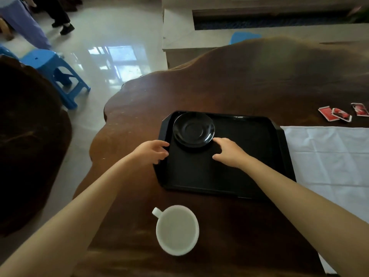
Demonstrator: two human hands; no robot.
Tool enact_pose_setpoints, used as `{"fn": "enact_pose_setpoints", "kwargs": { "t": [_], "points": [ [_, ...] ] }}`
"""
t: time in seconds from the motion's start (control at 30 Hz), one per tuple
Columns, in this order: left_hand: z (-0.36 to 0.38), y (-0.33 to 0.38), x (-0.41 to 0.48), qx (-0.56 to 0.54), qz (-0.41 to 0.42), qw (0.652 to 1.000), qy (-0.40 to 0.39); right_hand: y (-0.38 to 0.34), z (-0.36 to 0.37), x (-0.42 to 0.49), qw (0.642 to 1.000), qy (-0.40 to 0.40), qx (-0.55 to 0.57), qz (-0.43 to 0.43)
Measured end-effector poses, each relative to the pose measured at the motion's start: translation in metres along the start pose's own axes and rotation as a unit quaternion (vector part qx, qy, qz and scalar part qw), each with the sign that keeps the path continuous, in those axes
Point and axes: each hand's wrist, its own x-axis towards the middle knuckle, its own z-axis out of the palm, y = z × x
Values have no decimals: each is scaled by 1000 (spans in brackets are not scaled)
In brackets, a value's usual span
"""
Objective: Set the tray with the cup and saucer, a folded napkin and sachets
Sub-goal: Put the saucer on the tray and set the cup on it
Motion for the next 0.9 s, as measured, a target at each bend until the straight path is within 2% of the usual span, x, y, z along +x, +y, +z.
{"fn": "enact_pose_setpoints", "kwargs": {
  "t": [0.1,0.23,0.43,0.57,0.77,0.9],
  "points": [
    [2,-32,-46,89,38,994,-52,-8,16,-45,997,-59,-47,-29],
    [12,-66,-94,159,37,980,-114,-12,43,-98,981,-134,-132,-40],
    [23,-97,-133,245,70,956,-142,-4,87,-149,971,-158,-174,-33],
    [33,-103,-140,281,111,947,-113,-4,114,-175,977,-144,-157,-32],
    [44,-111,-139,341,148,926,-64,-6,149,-199,986,-68,-149,-30],
    [54,-116,-132,333,178,925,-31,-9,171,-196,994,-26,-110,-10]
  ]
}}
